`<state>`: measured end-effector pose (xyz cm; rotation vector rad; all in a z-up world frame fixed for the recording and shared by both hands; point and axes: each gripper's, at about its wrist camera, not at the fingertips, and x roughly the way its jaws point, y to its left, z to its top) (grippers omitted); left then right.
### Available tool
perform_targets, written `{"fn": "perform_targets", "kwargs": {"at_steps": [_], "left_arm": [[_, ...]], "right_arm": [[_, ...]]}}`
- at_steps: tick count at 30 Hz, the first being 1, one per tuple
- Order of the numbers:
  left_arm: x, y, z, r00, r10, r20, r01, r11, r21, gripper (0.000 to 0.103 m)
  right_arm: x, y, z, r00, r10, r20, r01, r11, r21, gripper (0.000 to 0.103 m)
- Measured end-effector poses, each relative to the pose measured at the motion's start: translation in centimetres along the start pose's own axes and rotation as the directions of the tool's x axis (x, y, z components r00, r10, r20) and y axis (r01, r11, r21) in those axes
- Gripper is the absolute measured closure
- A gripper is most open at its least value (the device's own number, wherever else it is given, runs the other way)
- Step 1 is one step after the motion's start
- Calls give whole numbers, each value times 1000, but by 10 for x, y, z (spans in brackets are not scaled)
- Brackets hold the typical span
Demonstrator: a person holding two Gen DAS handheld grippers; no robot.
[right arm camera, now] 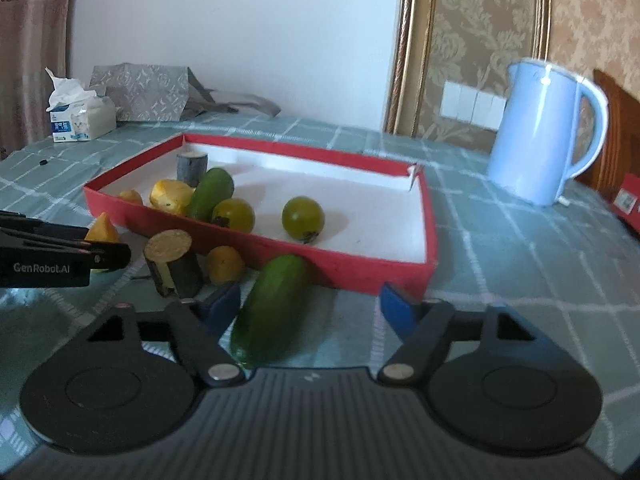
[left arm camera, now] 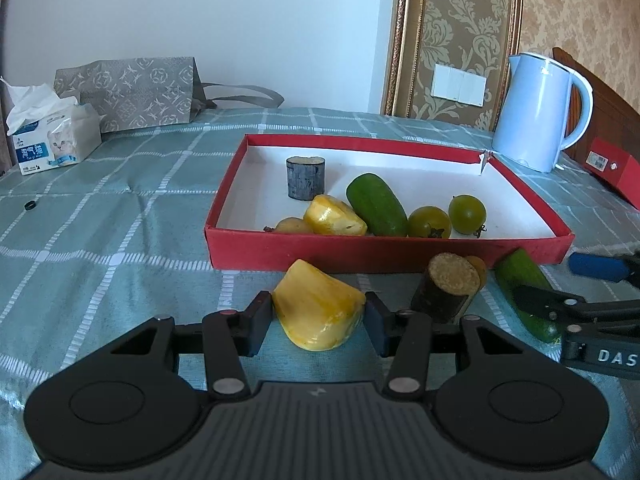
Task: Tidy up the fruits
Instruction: 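Grasp the second green cucumber with the right tool while the left tool holds the yellow chunk, then carry the yellow chunk into the red tray and open the left tool while the right tool holds the cucumber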
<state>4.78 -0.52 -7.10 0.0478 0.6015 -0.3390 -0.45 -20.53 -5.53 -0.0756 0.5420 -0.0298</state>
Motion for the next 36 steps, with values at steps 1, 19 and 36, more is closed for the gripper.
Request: {"fn": "perform_targets", "kwargs": {"at_steps": [1,19,36], "left_arm": [[0,0,0,1000,0,0,0,1000,0,54],[-1,-1,0,1000,15,5,-15,1000,8,54],[-8,-7,5,999,43,30,-44,998,46,54]], "right_arm": [[2,1,0,1000,1,-7,-1,1000,2,32],[7,5,1,998,58,-23,-57,998,36,72],[-1,1,-1,996,84,1,-84,995,58,72]]}}
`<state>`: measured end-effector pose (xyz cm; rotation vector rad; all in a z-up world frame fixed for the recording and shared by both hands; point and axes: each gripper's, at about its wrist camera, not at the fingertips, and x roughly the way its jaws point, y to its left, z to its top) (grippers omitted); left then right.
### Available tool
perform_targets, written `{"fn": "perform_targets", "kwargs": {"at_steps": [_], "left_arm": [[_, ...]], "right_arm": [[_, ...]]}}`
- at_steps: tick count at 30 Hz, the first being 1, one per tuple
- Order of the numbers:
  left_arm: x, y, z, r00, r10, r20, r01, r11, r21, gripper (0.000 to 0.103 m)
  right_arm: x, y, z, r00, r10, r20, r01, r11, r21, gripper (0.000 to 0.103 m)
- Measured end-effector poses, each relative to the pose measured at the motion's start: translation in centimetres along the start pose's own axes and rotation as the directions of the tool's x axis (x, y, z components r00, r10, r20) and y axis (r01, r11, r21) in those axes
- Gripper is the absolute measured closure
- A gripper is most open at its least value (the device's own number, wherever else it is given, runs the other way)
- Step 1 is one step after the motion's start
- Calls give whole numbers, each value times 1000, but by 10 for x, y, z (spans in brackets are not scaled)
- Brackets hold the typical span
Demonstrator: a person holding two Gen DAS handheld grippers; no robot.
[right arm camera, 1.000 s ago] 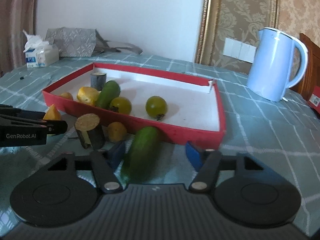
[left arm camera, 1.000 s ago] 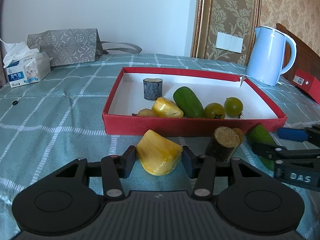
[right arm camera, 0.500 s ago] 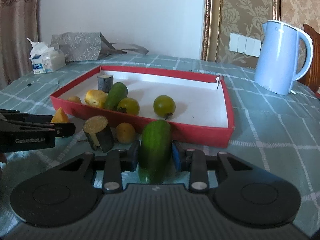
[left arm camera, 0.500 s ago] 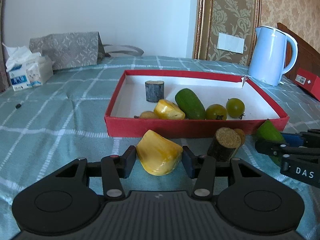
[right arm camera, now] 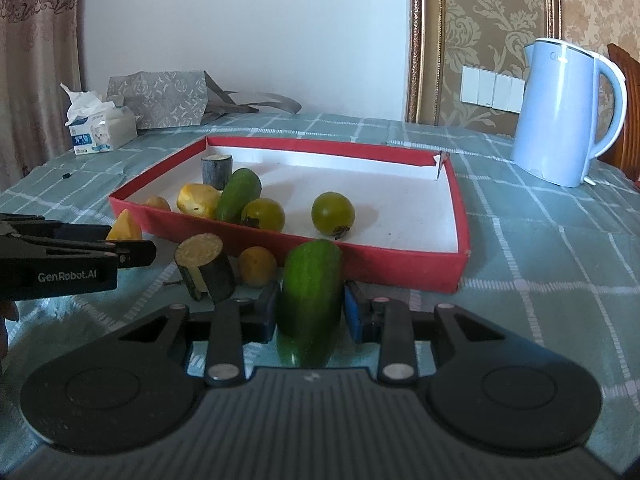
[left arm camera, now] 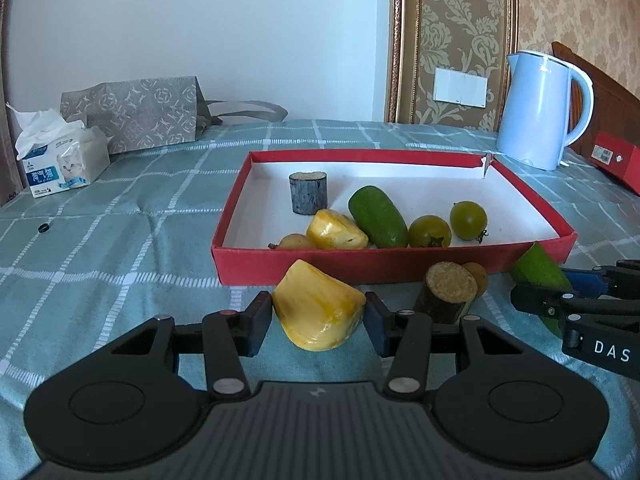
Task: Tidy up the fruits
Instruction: 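Carry the yellow chunk into the red tray and open the left tool while the right tool holds the cucumber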
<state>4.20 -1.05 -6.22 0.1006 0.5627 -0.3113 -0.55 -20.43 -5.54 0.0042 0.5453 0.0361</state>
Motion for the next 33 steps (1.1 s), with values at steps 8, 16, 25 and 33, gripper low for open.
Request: {"fn": "perform_targets", "kwargs": {"at_steps": [8,16,25,33], "left_arm": [[6,-2,37,998,15,58,-18,999,48,55],[17,2,67,998,-5,65,2,999,49,55],[-1,35,41,1000,-17,12,16,995,103,51],[18,38,24,995,-79,-65,86,990,116,41]], "right_arm": [[1,1,0,1000,2,-6,-2,1000,1,72],[3,1,0,1000,13,-20,-13,1000,7,72],[6,1,1,999,37,-37,-37,999,-2,72],[8,1,0,999,25,-45,-26,1000,-3,72]]}}
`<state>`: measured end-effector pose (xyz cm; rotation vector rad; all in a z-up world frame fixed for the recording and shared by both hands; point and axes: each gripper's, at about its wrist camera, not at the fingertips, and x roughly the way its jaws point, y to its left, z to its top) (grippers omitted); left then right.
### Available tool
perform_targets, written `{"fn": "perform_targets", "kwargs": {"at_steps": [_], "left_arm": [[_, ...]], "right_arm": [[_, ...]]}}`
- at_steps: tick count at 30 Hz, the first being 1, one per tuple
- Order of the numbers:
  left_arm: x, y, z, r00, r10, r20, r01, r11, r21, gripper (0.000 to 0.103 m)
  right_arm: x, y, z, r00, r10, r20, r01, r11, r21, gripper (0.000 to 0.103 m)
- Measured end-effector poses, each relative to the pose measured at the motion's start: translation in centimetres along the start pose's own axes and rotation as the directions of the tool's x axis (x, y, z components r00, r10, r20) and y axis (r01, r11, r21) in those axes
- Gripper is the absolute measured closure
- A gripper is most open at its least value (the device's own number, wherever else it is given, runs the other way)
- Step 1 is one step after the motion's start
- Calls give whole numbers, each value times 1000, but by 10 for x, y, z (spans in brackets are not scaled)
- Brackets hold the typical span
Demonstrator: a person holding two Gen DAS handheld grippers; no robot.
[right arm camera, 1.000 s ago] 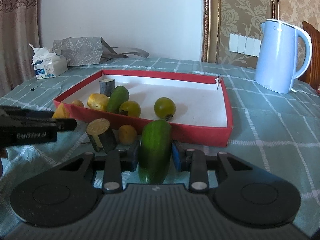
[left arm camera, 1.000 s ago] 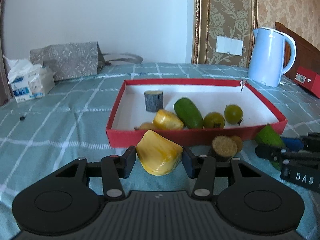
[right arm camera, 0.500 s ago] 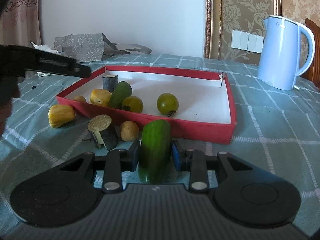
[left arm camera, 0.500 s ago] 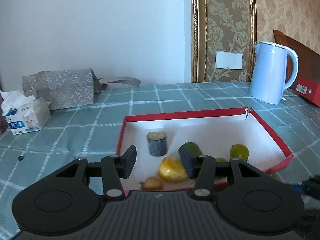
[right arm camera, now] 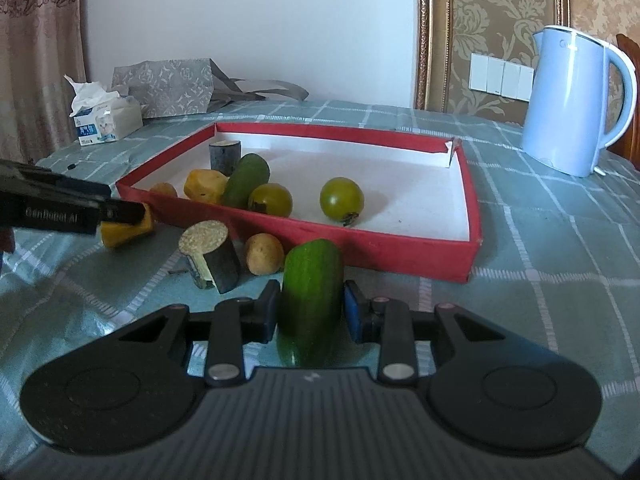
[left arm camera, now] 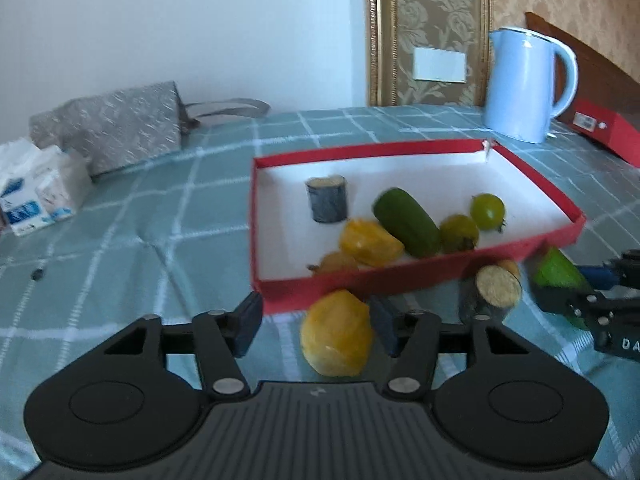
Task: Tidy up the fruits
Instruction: 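Carry the yellow chunk into the red tray and open the left tool while the right tool holds the cucumber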
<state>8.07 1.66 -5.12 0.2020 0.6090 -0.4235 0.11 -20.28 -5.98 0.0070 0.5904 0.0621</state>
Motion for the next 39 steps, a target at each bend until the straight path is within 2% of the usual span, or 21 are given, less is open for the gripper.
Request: {"fn": "perform_targets", "kwargs": {"at_steps": [3,5,7,8,11,15,20,25,32,36,38,39], "left_arm": [[8,-2,-6,1000,-22,-19,22,1000,-2,38],[12,-3,-8,999,-24,-20,24,1000,1,42],[10,-6,-9,998,-57,-18,57,998,1,68],[9,-8,-10,997,-77,-20,77,997,3,72],[6,-20,-13,999,-37,-2,37,998,55,74],[0,-24,-15,1000,-9,28,7,999,54,77],[-19,-24,-8,997,-13,81,9,999,44,77],[-22,-28,21,992,-34,123,26,998,64,77],[26,-44,69,994,-37,103,30,997,67,77],[59,-54,84,997,5,75,-12,996,84,77],[69,-56,88,997,41,70,-47,994,97,69],[70,-56,89,996,52,73,-59,994,96,55]], "right_arm": [[0,0,0,1000,0,-1,0,1000,0,72],[1,1,0,1000,-1,-4,1,1000,-1,72],[1,1,0,1000,-1,-4,1,1000,0,72],[1,1,0,1000,-1,-6,1,1000,1,72],[1,1,0,1000,1,-6,-1,1000,5,72],[1,-1,1,1000,2,-3,-2,1000,9,72],[1,0,0,1000,0,-5,0,1000,4,72],[1,2,0,1000,-1,-7,1,1000,-4,72],[1,3,-1,1000,-7,-4,7,1000,-19,72],[1,4,-1,1000,-8,-4,7,1000,-22,72],[1,4,-1,1000,-8,-4,8,1000,-24,72],[1,4,-1,1000,-8,-5,8,1000,-25,72]]}}
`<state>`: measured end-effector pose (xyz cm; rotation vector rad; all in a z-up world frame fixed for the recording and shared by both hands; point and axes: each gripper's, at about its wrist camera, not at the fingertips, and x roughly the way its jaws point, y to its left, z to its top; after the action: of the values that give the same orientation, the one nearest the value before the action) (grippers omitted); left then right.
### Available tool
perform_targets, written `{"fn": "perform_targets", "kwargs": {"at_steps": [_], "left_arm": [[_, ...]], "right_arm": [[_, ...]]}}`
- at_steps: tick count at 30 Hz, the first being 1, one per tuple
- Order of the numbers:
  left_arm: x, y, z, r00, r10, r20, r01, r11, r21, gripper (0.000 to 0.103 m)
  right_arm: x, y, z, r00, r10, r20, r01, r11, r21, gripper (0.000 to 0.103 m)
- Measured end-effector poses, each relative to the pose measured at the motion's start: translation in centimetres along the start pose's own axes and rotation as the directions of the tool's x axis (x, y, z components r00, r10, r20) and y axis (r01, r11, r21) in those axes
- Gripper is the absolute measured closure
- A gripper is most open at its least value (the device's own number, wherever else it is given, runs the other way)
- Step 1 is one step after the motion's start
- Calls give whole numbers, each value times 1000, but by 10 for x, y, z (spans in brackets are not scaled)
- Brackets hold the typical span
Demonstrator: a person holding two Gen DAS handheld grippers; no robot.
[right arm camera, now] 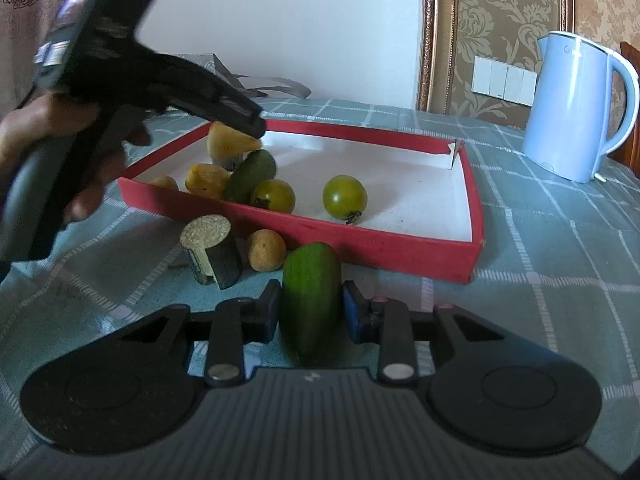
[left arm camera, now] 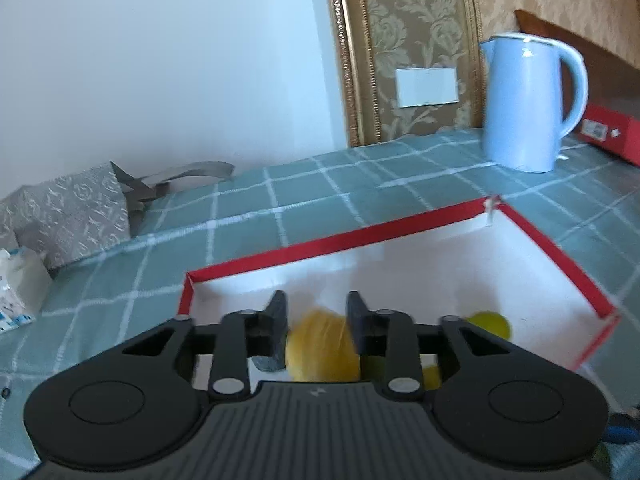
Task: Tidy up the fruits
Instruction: 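Carry the yellow chunk into the red tray and open the left tool while the right tool holds the cucumber, then carry the held cucumber into the red tray and open the right tool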
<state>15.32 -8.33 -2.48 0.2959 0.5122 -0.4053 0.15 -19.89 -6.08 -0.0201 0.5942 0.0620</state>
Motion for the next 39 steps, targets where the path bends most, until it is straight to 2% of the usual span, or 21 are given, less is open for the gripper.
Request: {"fn": "perform_targets", "kwargs": {"at_steps": [1,3,10,13,16,19,25,27,33,39], "left_arm": [[-1,1,0,1000,13,14,-13,1000,-7,35],[-8,3,-2,998,39,58,-38,999,-19,18],[-61,13,-26,981,127,144,-122,992,-44,17],[-89,15,-49,979,111,172,-98,992,-83,9],[-105,15,-73,979,100,179,-84,992,-94,9],[-109,16,-88,981,88,172,-73,993,-91,8],[-95,37,-100,993,46,106,-24,980,-196,8],[-93,40,-102,995,48,91,-28,977,-210,8],[-94,37,-106,995,47,91,-29,982,-187,8],[-93,28,-106,995,47,86,-34,990,-140,8]], "right_arm": [[0,0,0,1000,0,0,0,1000,0,72],[0,0,-1,1000,1,0,-1,1000,0,72],[-1,-1,0,1000,4,1,-4,1000,11,73],[0,-1,0,1000,3,2,-3,1000,10,73],[-1,-2,0,1000,0,7,0,1000,19,73],[-2,-3,0,1000,-4,12,3,1000,29,73],[-8,-8,-2,999,14,30,-15,998,64,73],[-9,-11,-3,1000,18,26,-20,996,85,73],[-25,-19,-2,997,49,56,-55,991,124,73],[-28,-29,27,989,-33,143,21,996,82,73]]}}
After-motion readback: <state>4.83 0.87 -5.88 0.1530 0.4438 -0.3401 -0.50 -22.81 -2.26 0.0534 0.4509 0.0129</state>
